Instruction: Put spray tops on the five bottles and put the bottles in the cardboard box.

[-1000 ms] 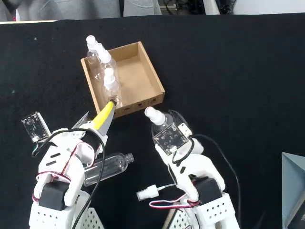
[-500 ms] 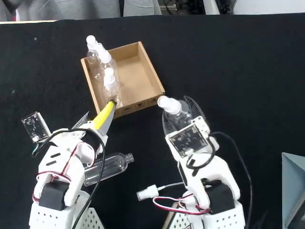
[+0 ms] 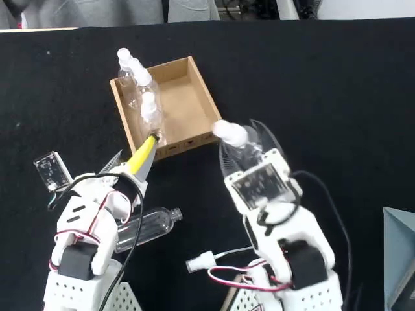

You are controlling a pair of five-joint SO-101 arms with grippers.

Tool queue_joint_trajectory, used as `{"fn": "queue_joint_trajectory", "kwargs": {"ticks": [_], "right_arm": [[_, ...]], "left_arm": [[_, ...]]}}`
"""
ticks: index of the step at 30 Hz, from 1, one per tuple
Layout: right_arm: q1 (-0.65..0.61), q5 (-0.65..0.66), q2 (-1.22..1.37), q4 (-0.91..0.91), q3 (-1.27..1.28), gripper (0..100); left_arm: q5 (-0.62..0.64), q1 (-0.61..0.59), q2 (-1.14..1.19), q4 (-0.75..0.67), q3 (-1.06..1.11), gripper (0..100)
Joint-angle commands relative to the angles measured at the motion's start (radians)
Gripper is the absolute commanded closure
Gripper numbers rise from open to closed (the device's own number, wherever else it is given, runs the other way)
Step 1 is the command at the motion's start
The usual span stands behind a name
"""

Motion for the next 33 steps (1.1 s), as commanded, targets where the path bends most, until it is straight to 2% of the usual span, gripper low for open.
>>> {"fn": "queue_joint_trajectory", "kwargs": {"ticks": [1,11,15,25,33], "right_arm": [[-0.061,-0.009,0.134,-0.061,-0.111,90.2],[-0.071,-0.180,0.363,-0.302,-0.125,90.0],[-0.071,-0.238,0.460,-0.466,-0.125,90.0],[-0.072,-0.241,0.740,-0.872,-0.127,89.9],[-0.072,-0.258,0.967,-0.930,-0.226,89.9]], "left_arm": [[-0.008,-0.082,-0.011,-0.026,-0.027,74],[0.000,-0.283,-0.011,-0.127,-0.016,74],[0.000,-0.288,-0.011,-0.126,-0.018,74],[0.000,-0.288,-0.011,-0.124,-0.025,74],[0.000,-0.288,-0.011,-0.124,-0.027,74]]}}
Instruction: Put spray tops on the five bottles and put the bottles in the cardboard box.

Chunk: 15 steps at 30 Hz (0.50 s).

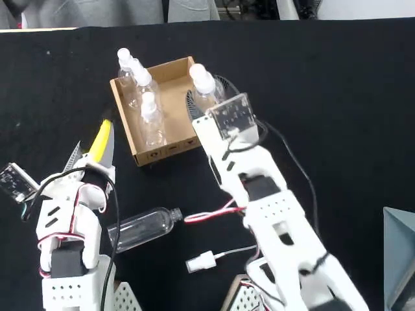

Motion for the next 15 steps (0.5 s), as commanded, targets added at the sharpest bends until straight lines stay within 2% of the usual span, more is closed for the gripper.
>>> {"fn": "queue_joint_trajectory", "kwargs": {"ticks": [1,7,15], "right_arm": [[-0.017,-0.049,0.070,-0.035,-0.134,89.9],[-0.017,-0.247,0.226,-0.038,-0.266,89.9],[-0.015,-0.275,0.418,-0.041,-0.404,89.9]], "left_arm": [[0.000,-0.010,-0.011,-0.023,-0.027,74],[0.000,-0.010,-0.011,-0.023,-0.027,74],[0.002,-0.010,-0.011,-0.023,-0.027,74]]}}
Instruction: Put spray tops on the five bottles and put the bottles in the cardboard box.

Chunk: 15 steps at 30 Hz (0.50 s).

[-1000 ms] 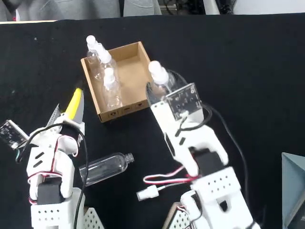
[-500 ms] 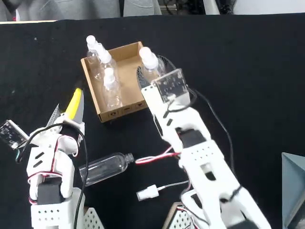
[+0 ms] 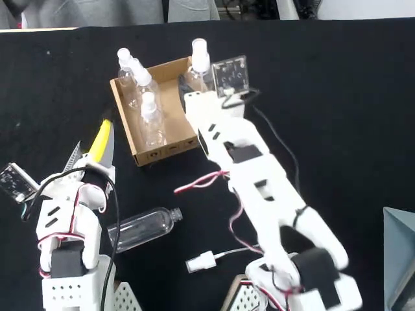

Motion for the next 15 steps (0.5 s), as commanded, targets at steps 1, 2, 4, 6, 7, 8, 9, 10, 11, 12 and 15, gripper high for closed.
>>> {"fn": "queue_joint_trajectory", "kwargs": {"ticks": [1,2,4,6,7,8,9,10,11,12,15], "right_arm": [[-0.018,-0.012,0.024,-0.038,-0.117,89.9],[-0.020,-0.015,0.036,-0.038,-0.128,89.9],[-0.020,-0.018,0.056,-0.038,-0.147,89.9],[-0.020,-0.018,0.074,-0.038,-0.163,89.9],[-0.020,-0.018,0.088,-0.038,-0.171,89.9],[-0.020,-0.018,0.102,-0.038,-0.183,89.9],[-0.020,-0.018,0.119,-0.038,-0.193,89.9],[-0.020,-0.018,0.134,-0.038,-0.205,89.9],[-0.020,-0.018,0.151,-0.038,-0.217,89.9],[-0.021,-0.018,0.168,-0.038,-0.228,89.9],[-0.037,-0.018,0.214,-0.038,-0.257,89.9]], "left_arm": [[0.002,-0.010,-0.011,-0.023,-0.027,74],[0.002,-0.010,-0.011,-0.023,-0.027,74],[0.002,-0.010,-0.011,-0.023,-0.027,74],[0.002,-0.010,-0.011,-0.023,-0.027,74],[0.002,-0.010,-0.011,-0.023,-0.027,74],[0.002,-0.010,-0.011,-0.023,-0.027,74],[0.002,-0.010,-0.011,-0.023,-0.027,74],[0.002,-0.010,-0.011,-0.023,-0.027,74],[0.002,-0.010,-0.011,-0.023,-0.027,74],[0.002,-0.010,-0.011,-0.023,-0.027,74],[0.002,-0.010,-0.011,-0.023,-0.027,74]]}}
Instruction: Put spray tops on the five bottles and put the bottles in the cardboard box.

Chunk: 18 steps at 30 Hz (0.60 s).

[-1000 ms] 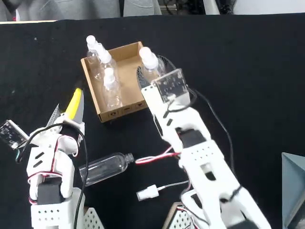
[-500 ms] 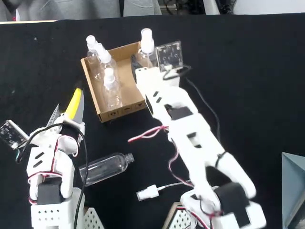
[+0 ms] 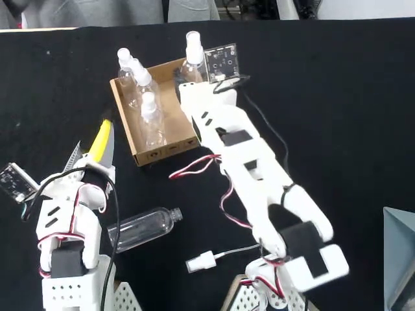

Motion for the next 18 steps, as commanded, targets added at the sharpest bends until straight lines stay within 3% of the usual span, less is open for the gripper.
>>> {"fn": "queue_joint_trajectory", "kwargs": {"ticks": [1,18], "right_arm": [[-0.040,-0.009,0.021,-0.038,-0.094,89.9],[-0.054,-0.002,0.206,-0.204,-0.077,89.9]], "left_arm": [[0.002,-0.010,-0.011,-0.023,-0.027,74],[0.002,-0.010,-0.011,-0.023,-0.027,74]]}}
